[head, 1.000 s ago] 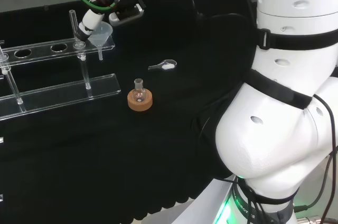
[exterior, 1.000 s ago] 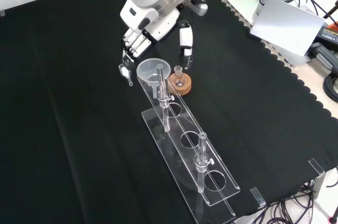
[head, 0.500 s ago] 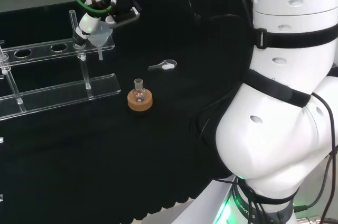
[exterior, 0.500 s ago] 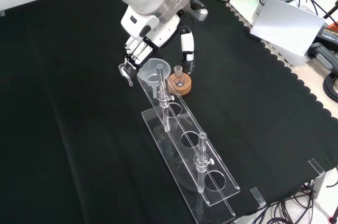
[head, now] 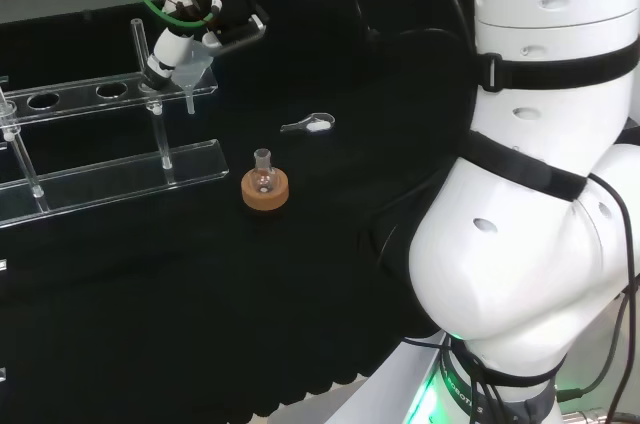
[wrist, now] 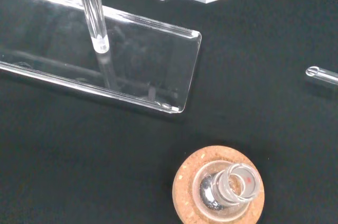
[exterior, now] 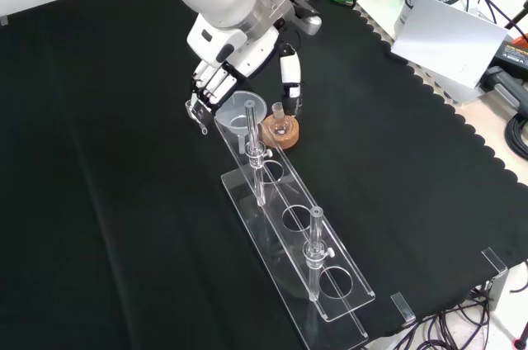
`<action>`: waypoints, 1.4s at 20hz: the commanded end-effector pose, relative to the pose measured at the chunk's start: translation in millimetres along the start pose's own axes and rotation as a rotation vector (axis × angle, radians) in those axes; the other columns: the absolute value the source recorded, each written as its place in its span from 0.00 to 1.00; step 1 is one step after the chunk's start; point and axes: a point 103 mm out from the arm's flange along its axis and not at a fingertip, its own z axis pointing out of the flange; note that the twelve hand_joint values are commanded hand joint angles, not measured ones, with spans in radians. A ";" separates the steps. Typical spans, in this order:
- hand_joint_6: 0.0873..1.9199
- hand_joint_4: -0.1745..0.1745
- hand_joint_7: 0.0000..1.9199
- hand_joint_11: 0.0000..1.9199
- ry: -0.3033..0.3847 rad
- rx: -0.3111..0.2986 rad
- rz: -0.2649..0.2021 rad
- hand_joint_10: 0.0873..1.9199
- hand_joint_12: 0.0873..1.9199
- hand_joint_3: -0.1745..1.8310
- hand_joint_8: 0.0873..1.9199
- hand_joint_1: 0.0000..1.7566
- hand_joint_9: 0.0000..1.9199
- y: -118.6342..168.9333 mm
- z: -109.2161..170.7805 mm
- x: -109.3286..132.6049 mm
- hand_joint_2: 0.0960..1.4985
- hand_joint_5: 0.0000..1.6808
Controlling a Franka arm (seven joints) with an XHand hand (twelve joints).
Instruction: Pick up the funnel from the transparent funnel stand.
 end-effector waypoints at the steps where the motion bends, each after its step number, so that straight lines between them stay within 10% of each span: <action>1: 0.00 0.55 0.00 0.04 -0.034 -0.034 -0.017 0.29 0.82 0.10 0.00 0.27 0.00 1.7 -0.5 2.3 0.46 0.00; 28: 0.00 0.54 0.03 0.05 -0.088 0.013 -0.012 0.39 0.82 0.10 0.00 0.30 0.00 22.9 9.9 -4.9 0.48 0.02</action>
